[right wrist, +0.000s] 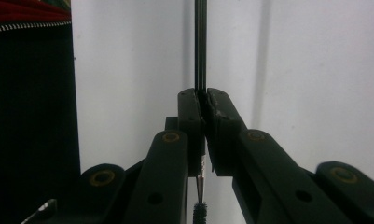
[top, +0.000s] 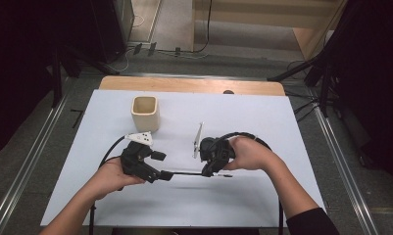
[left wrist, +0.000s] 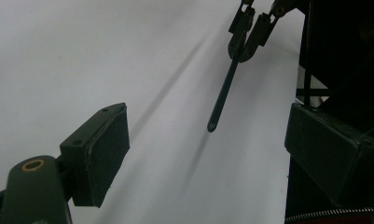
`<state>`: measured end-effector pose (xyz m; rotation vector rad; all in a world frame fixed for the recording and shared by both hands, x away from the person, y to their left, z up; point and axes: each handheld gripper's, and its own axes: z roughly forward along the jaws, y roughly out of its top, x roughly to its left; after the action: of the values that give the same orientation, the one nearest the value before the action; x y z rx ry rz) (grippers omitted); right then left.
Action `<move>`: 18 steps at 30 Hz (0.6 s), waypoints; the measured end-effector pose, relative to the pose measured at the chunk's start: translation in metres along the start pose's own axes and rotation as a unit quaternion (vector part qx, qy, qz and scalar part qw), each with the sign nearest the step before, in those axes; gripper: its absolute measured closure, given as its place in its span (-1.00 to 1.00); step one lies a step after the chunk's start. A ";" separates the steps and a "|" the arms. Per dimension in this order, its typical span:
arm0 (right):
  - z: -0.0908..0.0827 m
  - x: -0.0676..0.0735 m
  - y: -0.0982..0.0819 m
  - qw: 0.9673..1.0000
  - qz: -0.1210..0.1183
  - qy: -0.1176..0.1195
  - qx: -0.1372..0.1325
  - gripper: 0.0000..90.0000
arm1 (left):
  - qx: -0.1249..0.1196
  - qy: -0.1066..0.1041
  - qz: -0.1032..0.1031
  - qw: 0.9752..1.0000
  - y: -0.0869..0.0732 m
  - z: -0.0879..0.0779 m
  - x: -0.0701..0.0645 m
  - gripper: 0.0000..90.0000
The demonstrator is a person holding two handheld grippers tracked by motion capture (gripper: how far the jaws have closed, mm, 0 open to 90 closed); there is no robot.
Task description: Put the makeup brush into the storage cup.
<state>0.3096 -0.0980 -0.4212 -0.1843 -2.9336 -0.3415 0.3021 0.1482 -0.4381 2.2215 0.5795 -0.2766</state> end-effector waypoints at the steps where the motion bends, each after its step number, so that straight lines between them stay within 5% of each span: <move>1: -0.001 -0.001 0.001 1.000 -0.001 -0.001 0.003 0.93 | 0.003 -0.001 0.000 1.000 0.001 0.002 -0.001 -0.69; 18: -0.006 0.001 0.015 0.999 -0.033 -0.007 0.012 0.93 | 0.028 -0.018 0.000 0.999 0.007 0.021 -0.001 -0.69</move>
<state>0.3114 -0.0845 -0.4122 -0.0868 -2.9617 -0.3143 0.3047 0.1280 -0.4465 2.2666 0.5581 -0.3355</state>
